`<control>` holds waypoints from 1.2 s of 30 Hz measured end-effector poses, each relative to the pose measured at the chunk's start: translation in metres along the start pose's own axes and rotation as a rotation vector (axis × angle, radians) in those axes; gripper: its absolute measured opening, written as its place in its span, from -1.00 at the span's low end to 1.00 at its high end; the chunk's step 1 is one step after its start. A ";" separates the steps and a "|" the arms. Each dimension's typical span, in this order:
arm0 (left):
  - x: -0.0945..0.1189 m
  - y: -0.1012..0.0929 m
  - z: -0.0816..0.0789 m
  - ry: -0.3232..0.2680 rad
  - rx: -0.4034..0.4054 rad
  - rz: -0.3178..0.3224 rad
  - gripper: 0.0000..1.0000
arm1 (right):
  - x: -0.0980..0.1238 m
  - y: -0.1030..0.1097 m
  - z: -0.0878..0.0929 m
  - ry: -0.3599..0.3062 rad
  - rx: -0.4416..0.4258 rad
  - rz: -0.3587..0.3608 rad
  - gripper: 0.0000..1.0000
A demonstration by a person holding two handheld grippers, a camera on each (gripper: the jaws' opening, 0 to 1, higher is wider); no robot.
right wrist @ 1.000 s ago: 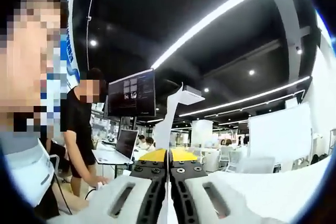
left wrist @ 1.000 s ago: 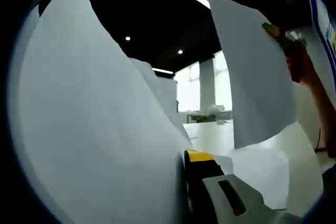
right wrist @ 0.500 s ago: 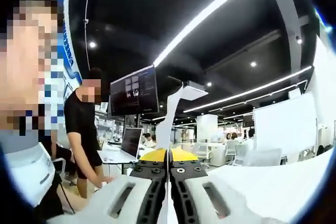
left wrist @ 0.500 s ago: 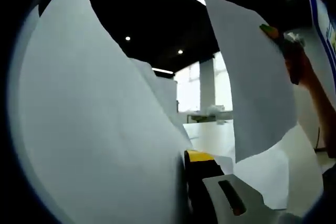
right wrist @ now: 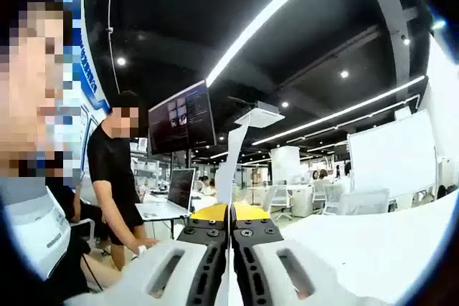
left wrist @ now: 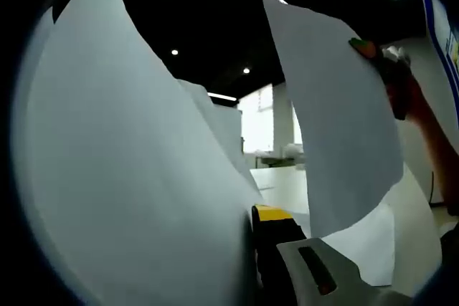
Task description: Organize the stack of printing papers by aligning and flattening the scattered papers on the table
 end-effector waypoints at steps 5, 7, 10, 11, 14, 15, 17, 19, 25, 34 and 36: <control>0.000 0.000 0.000 0.000 0.001 0.001 -0.79 | -0.003 0.001 0.005 0.020 0.011 0.001 -1.00; 0.000 0.000 0.000 0.000 0.001 0.001 -0.79 | -0.004 0.001 0.006 0.023 0.010 -0.002 -1.00; -0.001 0.000 0.000 0.000 0.001 0.001 -0.79 | -0.005 0.002 0.008 0.029 0.008 -0.007 -1.00; -0.001 0.000 0.000 -0.001 0.000 0.001 -0.79 | -0.005 0.002 0.008 0.030 0.008 -0.007 -1.00; -0.001 -0.001 0.000 0.000 0.000 0.001 -0.79 | -0.006 0.002 0.009 0.033 0.008 -0.008 -1.00; -0.001 -0.001 0.000 0.000 0.001 0.001 -0.79 | -0.006 0.002 0.009 0.034 0.007 -0.009 -1.00; -0.001 -0.001 0.000 0.000 0.000 0.000 -0.79 | -0.007 0.001 0.010 0.037 0.001 -0.013 -1.00; -0.001 -0.001 0.000 0.001 -0.003 0.000 -0.79 | -0.008 0.001 0.013 0.049 -0.019 -0.020 -1.00; -0.001 -0.001 0.000 0.002 -0.007 0.000 -0.79 | -0.009 0.005 0.021 0.084 -0.030 -0.041 -1.00; -0.001 -0.002 0.000 0.002 -0.004 0.000 -0.79 | -0.015 -0.011 0.031 0.110 -0.074 -0.022 -1.00; -0.001 -0.002 0.000 0.001 -0.003 0.000 -0.79 | -0.017 -0.015 0.034 0.114 -0.083 -0.016 -1.00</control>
Point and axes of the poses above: the point that each gripper's makers call its tool centre point, and the gripper's own axes: x roughly backward along the fingers, y roughly to its left, z roughly out of its underside, the point moved 1 cm from there along x, roughly backward along the fingers, and after that the axes turned 14 degrees about -x, right-handed, at the moved point
